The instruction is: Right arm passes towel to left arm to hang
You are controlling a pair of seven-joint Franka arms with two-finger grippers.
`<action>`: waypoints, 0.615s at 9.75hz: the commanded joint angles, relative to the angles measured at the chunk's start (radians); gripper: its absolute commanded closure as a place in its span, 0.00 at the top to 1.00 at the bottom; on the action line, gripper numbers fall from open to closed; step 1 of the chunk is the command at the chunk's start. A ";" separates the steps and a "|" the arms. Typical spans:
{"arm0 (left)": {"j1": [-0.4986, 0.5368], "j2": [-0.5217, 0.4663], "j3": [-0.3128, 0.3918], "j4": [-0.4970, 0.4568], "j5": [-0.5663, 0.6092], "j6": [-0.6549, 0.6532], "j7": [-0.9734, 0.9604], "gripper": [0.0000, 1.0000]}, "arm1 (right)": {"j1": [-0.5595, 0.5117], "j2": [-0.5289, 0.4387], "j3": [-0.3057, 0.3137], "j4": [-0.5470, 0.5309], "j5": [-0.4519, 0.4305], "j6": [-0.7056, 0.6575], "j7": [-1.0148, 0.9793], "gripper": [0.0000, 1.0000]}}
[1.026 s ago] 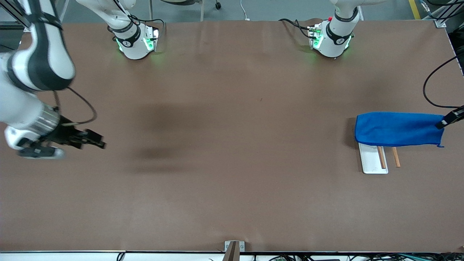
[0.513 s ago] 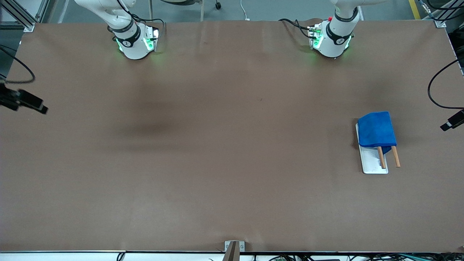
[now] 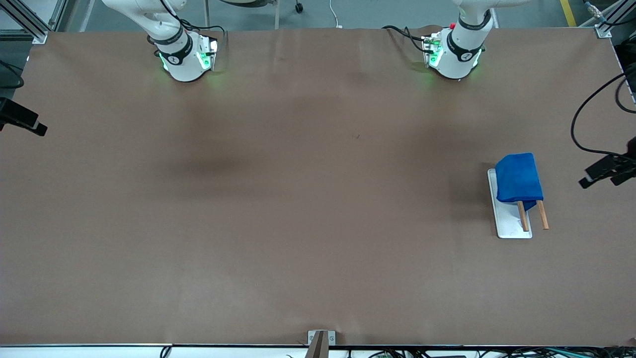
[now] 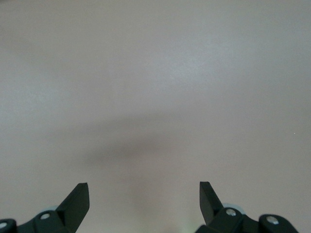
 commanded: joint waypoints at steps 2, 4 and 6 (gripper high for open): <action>0.008 -0.090 -0.158 0.036 0.089 -0.097 -0.111 1.00 | -0.043 -0.001 0.049 0.008 -0.015 -0.015 0.019 1.00; -0.006 -0.040 -0.172 0.309 0.092 -0.437 -0.112 1.00 | -0.028 0.001 0.057 0.017 -0.057 -0.023 0.048 1.00; -0.007 -0.012 -0.172 0.476 0.110 -0.602 -0.112 1.00 | -0.031 0.002 0.085 0.019 -0.107 -0.031 0.060 1.00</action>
